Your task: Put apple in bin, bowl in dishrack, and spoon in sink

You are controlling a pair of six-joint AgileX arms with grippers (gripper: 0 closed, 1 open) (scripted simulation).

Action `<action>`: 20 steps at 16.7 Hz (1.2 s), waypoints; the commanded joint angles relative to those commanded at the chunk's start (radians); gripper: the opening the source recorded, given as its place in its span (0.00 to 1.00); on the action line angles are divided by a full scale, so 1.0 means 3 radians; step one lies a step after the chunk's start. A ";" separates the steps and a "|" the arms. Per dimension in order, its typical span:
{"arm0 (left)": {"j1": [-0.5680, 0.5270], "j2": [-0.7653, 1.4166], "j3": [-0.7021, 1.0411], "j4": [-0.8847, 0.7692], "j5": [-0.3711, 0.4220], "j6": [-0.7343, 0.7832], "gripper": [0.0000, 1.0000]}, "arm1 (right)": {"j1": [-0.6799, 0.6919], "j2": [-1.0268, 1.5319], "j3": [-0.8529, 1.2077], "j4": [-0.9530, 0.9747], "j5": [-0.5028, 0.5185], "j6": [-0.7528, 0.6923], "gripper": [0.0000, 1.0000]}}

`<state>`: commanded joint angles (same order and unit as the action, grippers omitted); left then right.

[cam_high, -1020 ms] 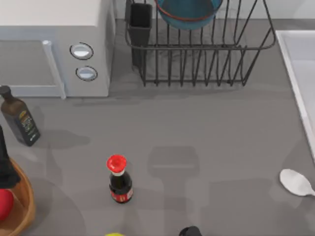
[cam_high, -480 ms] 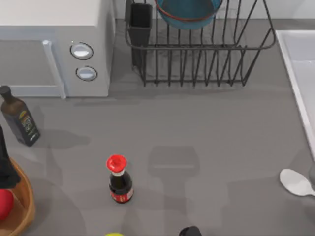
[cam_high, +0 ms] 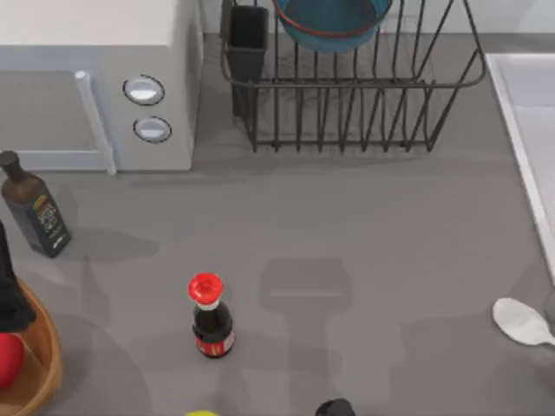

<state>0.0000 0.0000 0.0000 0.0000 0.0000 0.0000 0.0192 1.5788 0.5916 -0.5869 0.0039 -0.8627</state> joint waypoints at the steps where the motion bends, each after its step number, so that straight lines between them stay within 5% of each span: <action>1: 0.0000 0.0000 0.0000 0.0000 0.0000 0.0000 1.00 | 0.0000 0.0000 0.0000 0.0000 0.0000 0.0000 0.40; 6: 0.0000 0.0000 0.0000 0.0000 0.0000 0.0000 1.00 | 0.0000 0.0000 0.0000 0.0000 0.0000 0.0000 0.02; 14: 0.0000 0.0000 0.0000 0.0000 0.0000 0.0000 1.00 | 0.0000 0.0000 0.0000 0.0000 0.0000 0.0000 0.00; 20: 0.0000 0.0000 0.0000 0.0000 0.0000 0.0000 1.00 | -0.0018 -0.0366 0.0433 -0.0734 -0.0047 0.0041 0.00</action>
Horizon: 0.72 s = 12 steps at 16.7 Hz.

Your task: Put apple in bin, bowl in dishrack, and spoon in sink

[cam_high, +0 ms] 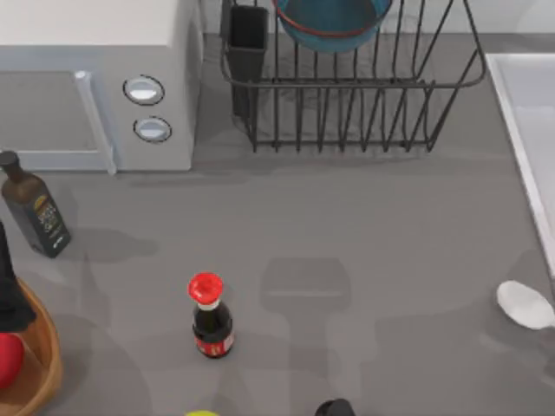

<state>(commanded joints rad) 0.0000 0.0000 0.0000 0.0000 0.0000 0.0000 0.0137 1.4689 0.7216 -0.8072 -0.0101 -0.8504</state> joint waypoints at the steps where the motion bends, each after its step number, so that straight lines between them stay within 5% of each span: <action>1: 0.0000 0.0000 0.0000 0.0000 0.0000 0.0000 1.00 | -0.0001 -0.0061 0.0100 -0.0185 0.0000 -0.0003 0.00; 6: 0.0000 0.0000 0.0000 0.0000 0.0000 0.0000 1.00 | 0.0002 -0.0374 0.0585 -0.1030 0.0001 -0.0018 0.00; 12: 0.0000 0.0000 0.0000 0.0000 0.0000 0.0000 1.00 | 0.0004 -0.0436 0.0661 -0.1137 0.0000 -0.0004 0.00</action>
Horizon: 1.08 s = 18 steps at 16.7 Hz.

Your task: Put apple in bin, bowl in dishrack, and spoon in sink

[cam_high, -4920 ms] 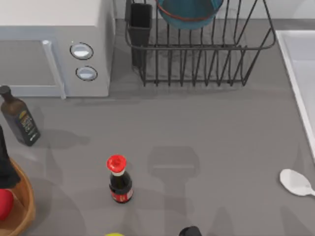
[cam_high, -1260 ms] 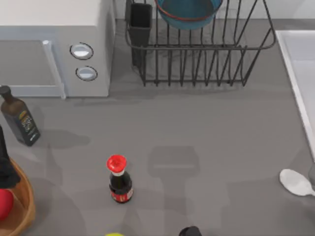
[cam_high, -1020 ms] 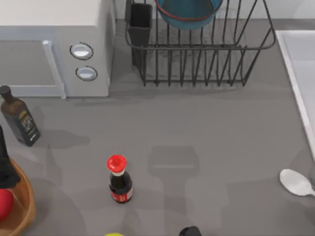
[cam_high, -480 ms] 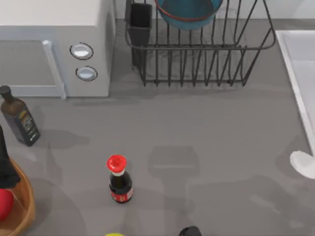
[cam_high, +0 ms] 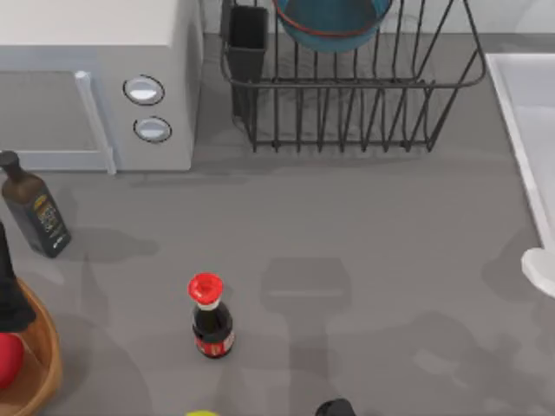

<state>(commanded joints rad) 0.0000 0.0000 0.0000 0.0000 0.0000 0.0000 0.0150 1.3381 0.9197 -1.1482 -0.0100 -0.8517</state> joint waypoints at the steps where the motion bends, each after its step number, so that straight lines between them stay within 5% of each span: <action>1: 0.0000 0.0000 0.0000 0.0000 0.0000 0.0000 1.00 | 0.0000 0.0000 0.0000 0.0000 0.0000 0.0000 0.00; 8: 0.0000 0.0000 0.0000 0.0000 0.0000 0.0000 1.00 | -0.0088 0.0822 0.0982 -0.0350 -0.0002 -0.0142 0.00; 18: 0.0000 0.0000 0.0000 0.0000 0.0000 0.0000 1.00 | -0.0371 0.3274 0.4500 -0.1401 0.0006 -0.0416 0.00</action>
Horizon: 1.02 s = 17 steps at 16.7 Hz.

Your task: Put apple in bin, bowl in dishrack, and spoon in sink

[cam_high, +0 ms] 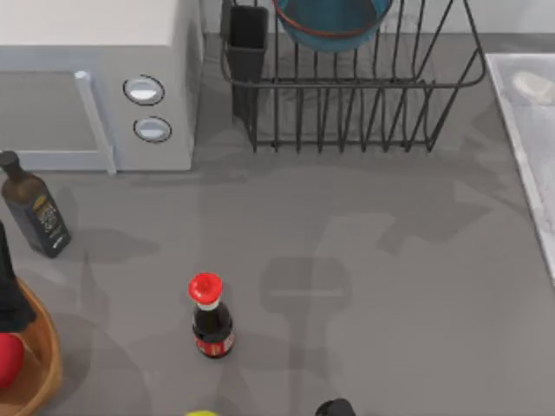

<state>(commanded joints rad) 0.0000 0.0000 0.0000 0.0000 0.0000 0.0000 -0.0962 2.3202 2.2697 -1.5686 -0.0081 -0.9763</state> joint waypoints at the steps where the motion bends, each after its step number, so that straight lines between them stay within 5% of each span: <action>1: 0.0000 0.0000 0.0000 0.0000 0.0000 0.0000 1.00 | -0.0028 0.0223 0.0339 -0.0088 0.0001 -0.0018 0.00; 8: 0.0000 0.0000 0.0000 0.0000 0.0000 0.0000 1.00 | -0.0176 0.1309 0.1936 -0.0461 0.0001 -0.0085 0.00; 17: 0.0000 0.0000 0.0000 0.0000 0.0000 0.0000 1.00 | -0.0174 0.1469 0.2156 -0.0508 0.0000 -0.0083 0.00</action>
<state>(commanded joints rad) 0.0000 0.0000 0.0000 0.0000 0.0000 0.0000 -0.1484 2.7608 2.9166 -1.7210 -0.0081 -1.0013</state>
